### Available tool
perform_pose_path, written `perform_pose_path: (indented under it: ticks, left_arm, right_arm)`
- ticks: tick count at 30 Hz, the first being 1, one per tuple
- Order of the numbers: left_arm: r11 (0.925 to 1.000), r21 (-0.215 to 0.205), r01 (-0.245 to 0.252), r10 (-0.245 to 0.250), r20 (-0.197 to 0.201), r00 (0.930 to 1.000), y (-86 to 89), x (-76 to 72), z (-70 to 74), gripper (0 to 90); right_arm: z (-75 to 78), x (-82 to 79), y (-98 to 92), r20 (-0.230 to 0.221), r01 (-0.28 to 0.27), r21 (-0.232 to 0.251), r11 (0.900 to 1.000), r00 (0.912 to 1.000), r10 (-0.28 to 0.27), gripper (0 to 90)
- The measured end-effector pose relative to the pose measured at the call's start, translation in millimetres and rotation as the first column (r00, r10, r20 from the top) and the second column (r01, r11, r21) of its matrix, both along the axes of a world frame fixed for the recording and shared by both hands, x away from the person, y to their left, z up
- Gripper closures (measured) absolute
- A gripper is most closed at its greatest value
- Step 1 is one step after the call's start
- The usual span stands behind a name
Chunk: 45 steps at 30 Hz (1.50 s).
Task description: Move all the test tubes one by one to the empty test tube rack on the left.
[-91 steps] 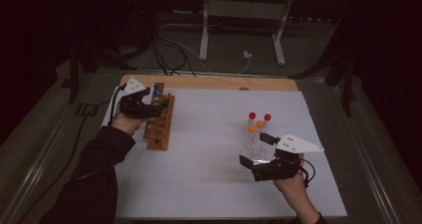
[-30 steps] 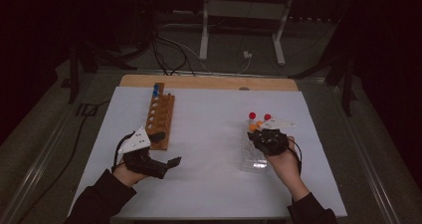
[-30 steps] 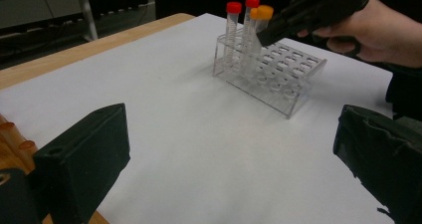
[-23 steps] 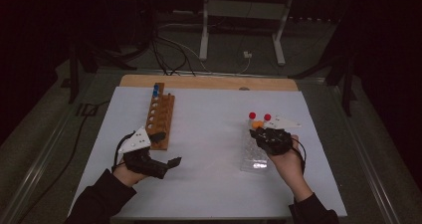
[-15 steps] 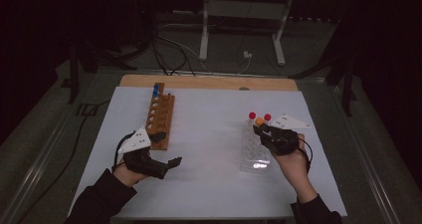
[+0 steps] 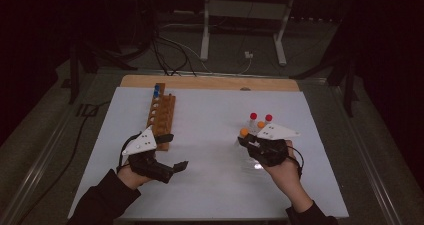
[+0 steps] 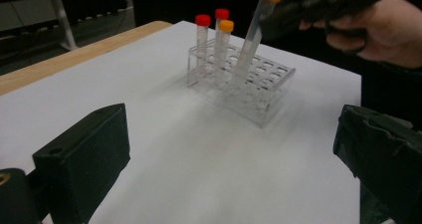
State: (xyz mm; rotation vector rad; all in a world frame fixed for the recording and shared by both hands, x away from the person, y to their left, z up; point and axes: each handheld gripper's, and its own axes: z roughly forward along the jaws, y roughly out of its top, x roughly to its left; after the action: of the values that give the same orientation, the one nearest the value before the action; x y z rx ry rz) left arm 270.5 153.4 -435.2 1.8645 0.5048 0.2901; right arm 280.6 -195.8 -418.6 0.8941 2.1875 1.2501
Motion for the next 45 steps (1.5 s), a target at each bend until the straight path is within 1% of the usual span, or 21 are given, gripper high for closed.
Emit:
perform_pose_path:
  ticks: [4,6,11,12,14,18,21,24,26,30,33,34,36,41,43,45]
  left_arm:
    - [0.9997,0.0,0.023,-0.023,-0.005,0.9997,-4.2,-2.3,1.4,2.3]
    - [0.9994,0.003,0.035,-0.035,-0.003,0.9994,-7.1,-3.7,2.4,2.3]
    - [0.9982,-0.002,0.06,-0.06,-0.004,0.9982,-14.8,-4.4,5.8,2.5]
    - [0.9974,-0.007,0.071,-0.071,-0.008,0.9974,-16.8,-4.1,6.3,2.5]
    - [0.997,-0.009,0.077,-0.077,-0.007,0.997,-21.4,-3.8,7.0,3.1]
    - [0.9952,-0.012,0.097,-0.097,-0.008,0.9952,-31.3,-2.3,8.0,5.8]
    - [0.9944,-0.007,0.106,-0.106,0.0,0.9944,-39.4,-1.4,8.4,8.3]
    - [0.9936,-0.013,0.112,-0.112,0.011,0.9937,-46.6,-0.2,9.2,16.4]
    - [0.9932,-0.003,0.117,-0.117,0.017,0.993,-51.9,0.9,9.6,17.3]
    - [0.9907,-0.003,0.136,-0.136,0.018,0.9906,-62.6,3.1,8.9,23.2]
    - [0.9901,0.001,0.141,-0.141,0.016,0.9899,-69.1,4.3,8.0,27.0]
    - [0.9905,0.008,0.138,-0.138,0.023,0.9902,-71.5,4.4,7.5,30.9]
    - [0.9894,0.013,0.145,-0.145,0.023,0.9891,-75.1,5.6,6.5,34.7]
    - [0.9886,0.03,0.148,-0.149,0.033,0.9883,-80.4,7.8,3.7,49.1]
    - [0.9867,0.047,0.156,-0.158,0.051,0.9861,-81.9,8.0,1.9,54.4]
    - [0.9855,0.06,0.159,-0.162,0.05,0.9856,-83.7,8.6,-0.1,59.3]
  right_arm:
    - [-7.8,-4.5,13.6,-0.03,-0.051,-0.016,0.999,0.9983,0.05,74.9]
    - [-12.2,-6.6,20.3,-0.043,-0.078,-0.029,0.997,0.9962,0.076,74.9]
    - [-19.9,-10.1,31.8,-0.073,-0.127,-0.038,0.991,0.9896,0.124,74.9]
    - [-20.9,-10.7,33.3,-0.077,-0.135,-0.034,0.99,0.9883,0.132,74.9]
    - [-23.0,-13.0,37.8,-0.088,-0.155,-0.04,0.987,0.9847,0.151,74.9]
    - [-24.7,-16.8,43.6,-0.094,-0.181,-0.042,0.983,0.9799,0.176,74.9]
    - [-25.5,-18.8,46.3,-0.102,-0.195,-0.038,0.98,0.9764,0.19,74.9]
    - [-26.0,-19.9,48.0,-0.109,-0.205,-0.033,0.978,0.9737,0.2,74.9]
    - [-26.3,-20.6,48.7,-0.11,-0.211,-0.036,0.977,0.9724,0.206,74.9]
    - [-26.1,-21.3,49.5,-0.115,-0.213,-0.029,0.977,0.9714,0.208,74.9]
    - [-26.5,-21.6,50.1,-0.118,-0.216,-0.03,0.976,0.9702,0.211,74.9]
    - [-26.7,-21.5,50.3,-0.116,-0.218,-0.03,0.975,0.9701,0.213,74.9]
    - [-26.6,-21.6,50.4,-0.118,-0.22,-0.029,0.975,0.9694,0.215,74.9]
    - [-26.4,-21.6,50.2,-0.122,-0.219,-0.025,0.975,0.969,0.215,74.9]
    - [-26.9,-21.5,50.7,-0.122,-0.223,-0.029,0.974,0.9683,0.218,74.9]
    - [-27.2,-21.5,51.0,-0.122,-0.225,-0.03,0.974,0.9679,0.22,74.9]
